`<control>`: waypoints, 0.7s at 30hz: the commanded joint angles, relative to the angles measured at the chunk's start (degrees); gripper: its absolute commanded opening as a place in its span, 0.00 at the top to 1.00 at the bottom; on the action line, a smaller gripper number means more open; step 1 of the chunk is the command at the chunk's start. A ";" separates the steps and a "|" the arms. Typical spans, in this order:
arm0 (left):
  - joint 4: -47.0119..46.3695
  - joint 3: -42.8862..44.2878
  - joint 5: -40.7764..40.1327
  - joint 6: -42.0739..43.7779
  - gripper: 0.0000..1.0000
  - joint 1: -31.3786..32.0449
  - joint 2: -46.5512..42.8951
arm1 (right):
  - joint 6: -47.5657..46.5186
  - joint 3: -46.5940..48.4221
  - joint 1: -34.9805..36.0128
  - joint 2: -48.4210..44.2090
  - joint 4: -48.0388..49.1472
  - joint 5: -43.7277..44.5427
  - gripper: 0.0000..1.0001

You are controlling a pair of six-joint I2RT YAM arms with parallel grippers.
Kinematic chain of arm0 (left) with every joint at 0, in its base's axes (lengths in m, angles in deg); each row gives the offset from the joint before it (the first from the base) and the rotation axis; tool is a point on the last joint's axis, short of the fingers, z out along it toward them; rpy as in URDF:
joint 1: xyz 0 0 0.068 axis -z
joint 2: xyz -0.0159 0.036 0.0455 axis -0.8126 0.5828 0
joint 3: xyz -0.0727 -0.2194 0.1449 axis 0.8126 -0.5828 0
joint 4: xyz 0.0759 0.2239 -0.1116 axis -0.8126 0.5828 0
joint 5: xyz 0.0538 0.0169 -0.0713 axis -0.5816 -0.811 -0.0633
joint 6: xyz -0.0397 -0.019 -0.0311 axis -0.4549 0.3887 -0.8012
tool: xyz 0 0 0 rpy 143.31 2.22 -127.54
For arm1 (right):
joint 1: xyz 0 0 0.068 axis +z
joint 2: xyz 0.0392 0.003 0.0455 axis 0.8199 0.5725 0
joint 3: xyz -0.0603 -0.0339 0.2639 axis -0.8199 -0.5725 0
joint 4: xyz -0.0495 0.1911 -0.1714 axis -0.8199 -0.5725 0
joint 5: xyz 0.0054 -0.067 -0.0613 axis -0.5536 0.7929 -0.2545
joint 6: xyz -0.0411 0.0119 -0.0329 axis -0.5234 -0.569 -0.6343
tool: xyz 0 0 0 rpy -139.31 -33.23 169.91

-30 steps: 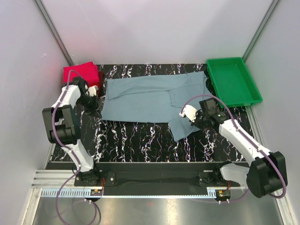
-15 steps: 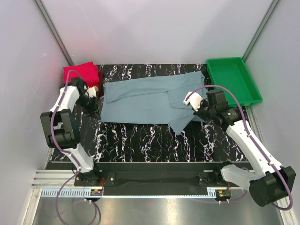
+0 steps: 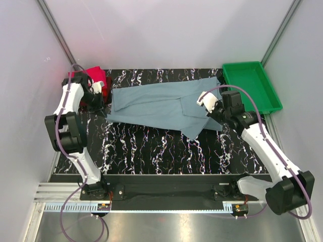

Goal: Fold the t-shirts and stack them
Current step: Fold the tshirt

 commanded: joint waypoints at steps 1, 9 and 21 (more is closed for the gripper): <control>0.78 3.50 1.33 1.23 1.00 -0.09 2.70 | 0.52 4.03 -1.51 2.61 8.00 1.58 1.00; 1.04 12.28 0.90 1.85 1.00 -0.09 11.65 | 4.39 16.75 -6.78 18.95 11.96 0.61 1.00; 1.13 35.84 -0.33 3.34 1.00 3.25 26.15 | 7.73 37.33 -8.99 41.19 14.60 -0.80 1.00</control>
